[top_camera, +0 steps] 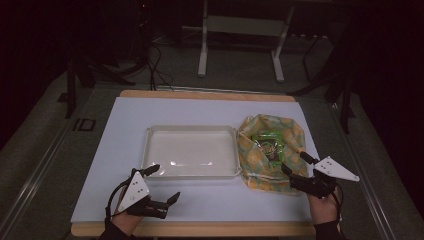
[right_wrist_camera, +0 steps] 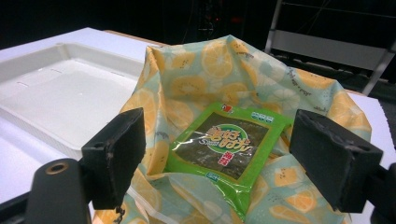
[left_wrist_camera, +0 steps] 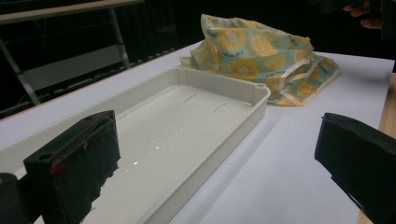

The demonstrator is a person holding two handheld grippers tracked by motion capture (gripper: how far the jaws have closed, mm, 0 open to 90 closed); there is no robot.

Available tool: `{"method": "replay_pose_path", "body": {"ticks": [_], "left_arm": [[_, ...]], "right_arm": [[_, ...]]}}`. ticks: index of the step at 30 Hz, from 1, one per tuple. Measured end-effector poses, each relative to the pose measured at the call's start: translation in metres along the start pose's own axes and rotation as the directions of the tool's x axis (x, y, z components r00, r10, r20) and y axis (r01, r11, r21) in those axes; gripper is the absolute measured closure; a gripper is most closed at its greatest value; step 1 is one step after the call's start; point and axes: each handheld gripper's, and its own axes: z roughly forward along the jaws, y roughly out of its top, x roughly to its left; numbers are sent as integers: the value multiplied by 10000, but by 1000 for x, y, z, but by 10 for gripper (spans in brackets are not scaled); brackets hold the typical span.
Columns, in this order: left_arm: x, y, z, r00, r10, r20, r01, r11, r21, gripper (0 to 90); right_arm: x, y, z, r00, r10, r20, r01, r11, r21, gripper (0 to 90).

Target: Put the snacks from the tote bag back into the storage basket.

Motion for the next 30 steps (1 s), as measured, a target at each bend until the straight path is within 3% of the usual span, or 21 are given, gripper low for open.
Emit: {"method": "replay_pose_path", "body": {"ticks": [5, 18, 30], "left_arm": [[-1, -1, -1, 9998, 103, 151, -103, 9999, 19, 6], [-1, -2, -6, 9995, 63, 319, -62, 10000, -38, 6], [-4, -1, -5, 9990, 153, 411, -152, 9999, -26, 6]], "right_arm": [[4, 2, 2, 9989, -114, -446, 126, 9996, 262, 182], [11, 11, 9, 9930, -594, -1019, 678, 9944, 814, 182], [14, 25, 5, 9876, -850, -1319, 931, 9941, 562, 181]]}}
